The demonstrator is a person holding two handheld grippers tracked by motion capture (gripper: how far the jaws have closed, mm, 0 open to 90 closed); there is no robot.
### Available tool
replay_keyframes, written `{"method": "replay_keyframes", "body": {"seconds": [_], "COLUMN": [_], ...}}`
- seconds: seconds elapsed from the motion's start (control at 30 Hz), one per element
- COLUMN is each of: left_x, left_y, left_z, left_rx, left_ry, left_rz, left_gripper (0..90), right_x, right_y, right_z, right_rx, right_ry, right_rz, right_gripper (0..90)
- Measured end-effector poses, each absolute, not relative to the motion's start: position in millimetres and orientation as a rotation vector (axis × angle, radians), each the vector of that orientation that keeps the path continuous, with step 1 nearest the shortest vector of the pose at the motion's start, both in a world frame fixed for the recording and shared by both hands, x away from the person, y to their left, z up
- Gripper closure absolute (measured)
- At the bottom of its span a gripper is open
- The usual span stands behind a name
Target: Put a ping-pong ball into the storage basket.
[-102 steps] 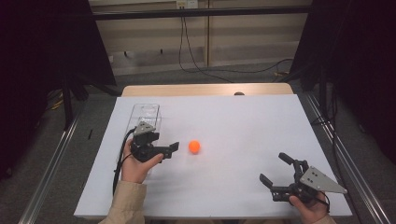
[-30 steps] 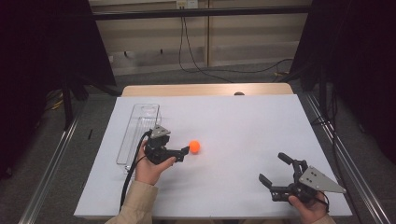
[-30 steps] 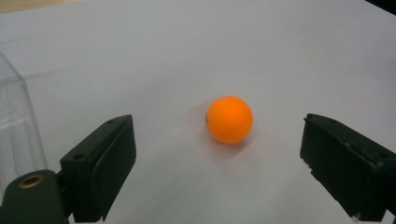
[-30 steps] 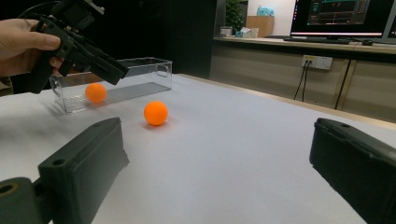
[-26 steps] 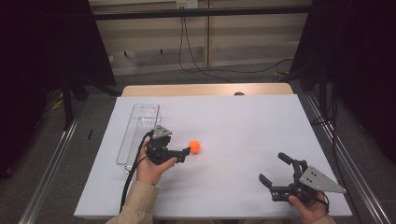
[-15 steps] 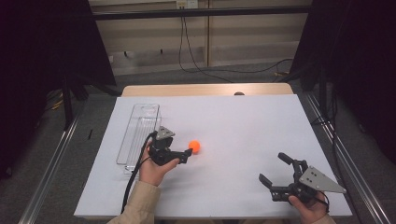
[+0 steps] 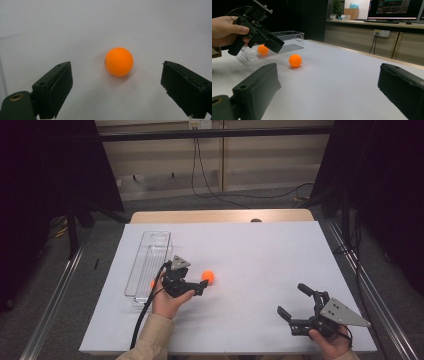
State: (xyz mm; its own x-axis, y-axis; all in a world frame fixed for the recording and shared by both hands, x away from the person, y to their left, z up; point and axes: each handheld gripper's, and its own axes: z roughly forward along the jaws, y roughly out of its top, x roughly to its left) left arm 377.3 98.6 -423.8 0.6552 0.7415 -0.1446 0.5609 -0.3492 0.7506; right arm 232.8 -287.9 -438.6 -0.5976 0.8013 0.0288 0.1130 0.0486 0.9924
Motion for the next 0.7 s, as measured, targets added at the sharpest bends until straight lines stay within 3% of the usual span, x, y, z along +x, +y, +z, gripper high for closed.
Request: {"method": "replay_keyframes", "body": {"seconds": [0.7], "left_x": [379.3], "left_y": [93.1], "left_z": [-428.9], "left_rx": [2.070], "left_ry": [1.007], "left_rz": [0.285], "left_gripper": [10.4], "right_x": [233.1], "right_y": [-288.0], "right_z": [-438.6], "right_rx": [0.919], "right_ry": [1.776], "right_rz": [1.594], "right_gripper": [2.7]}}
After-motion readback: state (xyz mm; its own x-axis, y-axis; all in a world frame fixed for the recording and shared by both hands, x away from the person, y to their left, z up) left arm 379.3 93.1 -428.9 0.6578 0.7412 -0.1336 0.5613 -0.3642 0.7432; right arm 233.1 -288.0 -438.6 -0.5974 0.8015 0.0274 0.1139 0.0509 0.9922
